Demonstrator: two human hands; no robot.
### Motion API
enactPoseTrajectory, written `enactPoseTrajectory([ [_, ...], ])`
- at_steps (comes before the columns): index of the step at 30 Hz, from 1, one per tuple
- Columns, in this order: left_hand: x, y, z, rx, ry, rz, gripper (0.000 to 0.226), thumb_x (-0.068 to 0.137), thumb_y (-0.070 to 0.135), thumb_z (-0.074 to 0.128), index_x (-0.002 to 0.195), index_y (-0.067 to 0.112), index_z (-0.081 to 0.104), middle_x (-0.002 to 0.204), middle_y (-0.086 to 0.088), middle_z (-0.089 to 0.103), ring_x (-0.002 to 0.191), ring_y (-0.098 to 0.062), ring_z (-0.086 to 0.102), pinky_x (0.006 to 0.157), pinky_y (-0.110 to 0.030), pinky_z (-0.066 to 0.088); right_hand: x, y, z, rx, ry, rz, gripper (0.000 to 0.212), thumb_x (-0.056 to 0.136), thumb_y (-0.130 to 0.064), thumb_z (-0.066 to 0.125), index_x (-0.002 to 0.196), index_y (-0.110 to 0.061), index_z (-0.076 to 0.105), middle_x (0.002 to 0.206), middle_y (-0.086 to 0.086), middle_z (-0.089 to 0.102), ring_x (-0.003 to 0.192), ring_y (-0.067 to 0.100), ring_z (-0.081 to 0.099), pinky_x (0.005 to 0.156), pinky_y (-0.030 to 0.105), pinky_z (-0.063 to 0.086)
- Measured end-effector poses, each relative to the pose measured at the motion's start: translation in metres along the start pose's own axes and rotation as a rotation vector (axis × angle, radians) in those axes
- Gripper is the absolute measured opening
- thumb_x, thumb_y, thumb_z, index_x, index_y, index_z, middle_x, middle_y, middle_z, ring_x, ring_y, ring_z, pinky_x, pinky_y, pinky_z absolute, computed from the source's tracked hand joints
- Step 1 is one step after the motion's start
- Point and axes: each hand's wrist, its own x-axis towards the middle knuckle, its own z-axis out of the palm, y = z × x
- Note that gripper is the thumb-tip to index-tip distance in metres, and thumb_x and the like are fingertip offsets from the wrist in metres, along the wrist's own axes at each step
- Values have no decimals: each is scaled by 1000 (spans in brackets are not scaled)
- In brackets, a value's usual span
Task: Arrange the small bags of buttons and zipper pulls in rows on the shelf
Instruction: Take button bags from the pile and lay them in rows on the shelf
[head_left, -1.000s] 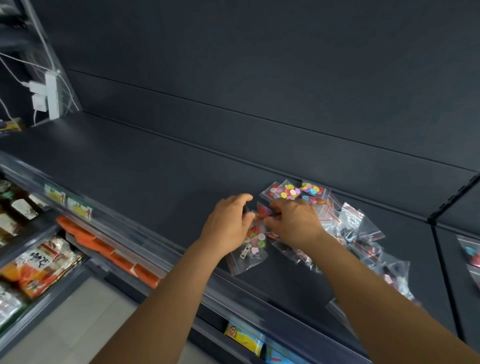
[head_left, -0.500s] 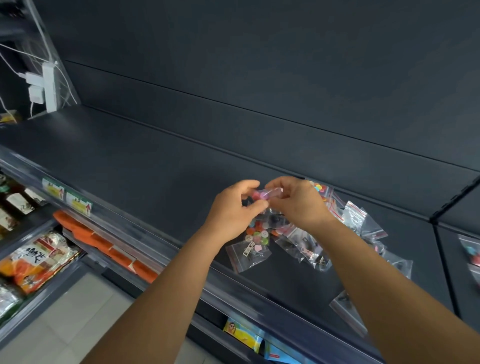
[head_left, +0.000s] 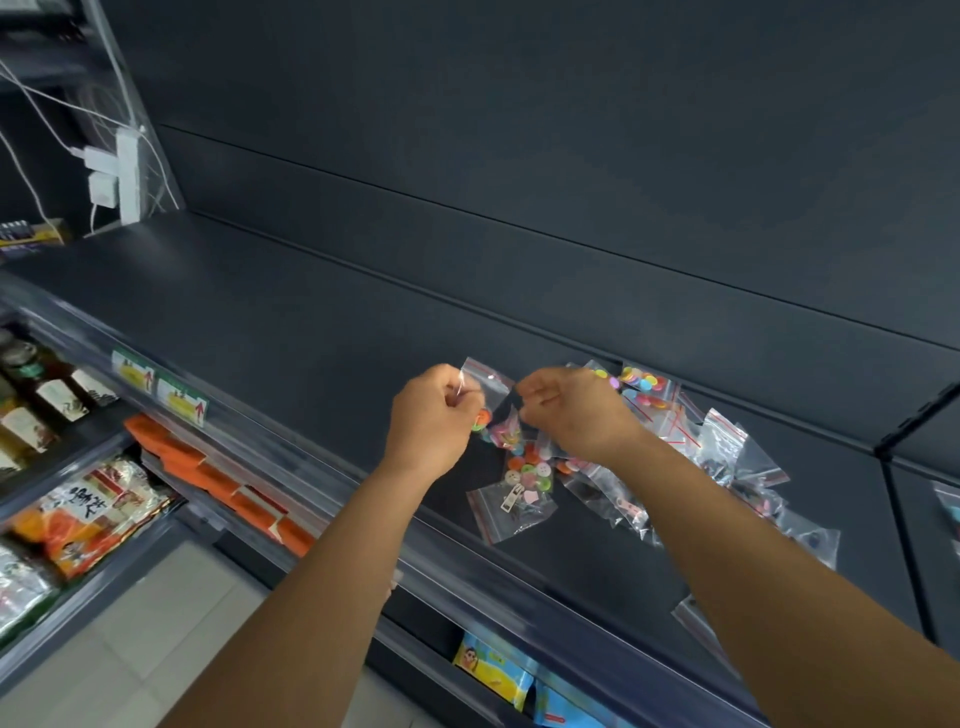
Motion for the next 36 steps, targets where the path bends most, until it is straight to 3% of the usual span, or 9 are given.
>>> enactPoseTrajectory([
  [5, -8, -10, -5, -61, 23, -43, 17, 85, 11, 62, 75, 24, 56, 71, 9, 62, 56, 10, 59, 45, -5, 38, 0, -3, 25, -194, -90, 40, 60, 75, -47, 70, 125, -21, 50, 114, -4, 61, 103, 17, 57, 83, 28, 47],
  [8, -11, -12, -6, -46, 25, -54, 16, 83, 15, 64, 75, 26, 56, 74, 7, 64, 65, -3, 63, 49, -8, 42, 3, -5, 34, -256, 26, 42, 37, 84, -37, 64, 113, -15, 55, 103, 3, 66, 95, 22, 63, 76, 29, 50],
  [11, -12, -12, -6, -47, 9, -66, 15, 82, 15, 64, 75, 26, 56, 77, 6, 66, 71, -10, 64, 58, -19, 49, 5, -2, 32, -54, 105, 108, 8, 87, -16, 60, 93, -13, 64, 92, 5, 70, 82, 22, 67, 75, 35, 56],
  [14, -12, -9, -3, -86, -5, -81, 13, 83, 15, 63, 77, 25, 58, 77, 7, 66, 71, -8, 65, 61, -21, 49, 4, 0, 24, 196, 167, 168, 14, 83, -12, 65, 72, -20, 65, 78, -2, 69, 64, 11, 64, 57, 24, 55],
  [18, -9, 2, 3, -199, -33, -113, 5, 85, 21, 61, 83, 17, 63, 80, 1, 69, 71, -12, 64, 68, -31, 53, -2, 0, 7, 509, 208, 198, 14, 77, -18, 76, 67, -23, 67, 65, -11, 67, 47, 2, 53, 40, 14, 43],
  [22, -9, 30, 19, -464, -109, -200, 6, 89, 19, 60, 91, 16, 65, 84, 0, 69, 74, -11, 66, 72, -30, 57, -18, 2, -12, 671, 284, 134, 14, 72, -14, 80, 67, -20, 68, 60, -11, 65, 51, 1, 55, 47, 14, 47],
  [26, -12, 60, 42, -506, -195, -176, 7, 89, 19, 61, 86, 12, 62, 83, -4, 68, 76, -15, 68, 69, -29, 58, -43, 14, -35, 796, 286, 91, 14, 72, -6, 79, 69, -15, 68, 66, -1, 68, 61, 14, 62, 63, 29, 55],
  [32, -40, 103, 86, -514, -348, -64, 5, 83, 14, 66, 80, 11, 63, 74, -3, 68, 62, -12, 62, 65, -33, 54, -90, 54, -79, 1160, 264, 42, 16, 78, -3, 66, 66, -13, 68, 74, 7, 70, 66, 13, 66, 61, 18, 52],
  [36, -72, 132, 123, -450, -409, 63, 12, 82, 17, 67, 73, 17, 59, 67, 5, 65, 58, -7, 59, 59, -22, 48, -128, 91, -100, 1143, 471, 80, 23, 87, -4, 60, 69, -17, 64, 72, 4, 67, 60, 12, 60, 56, 21, 51],
])
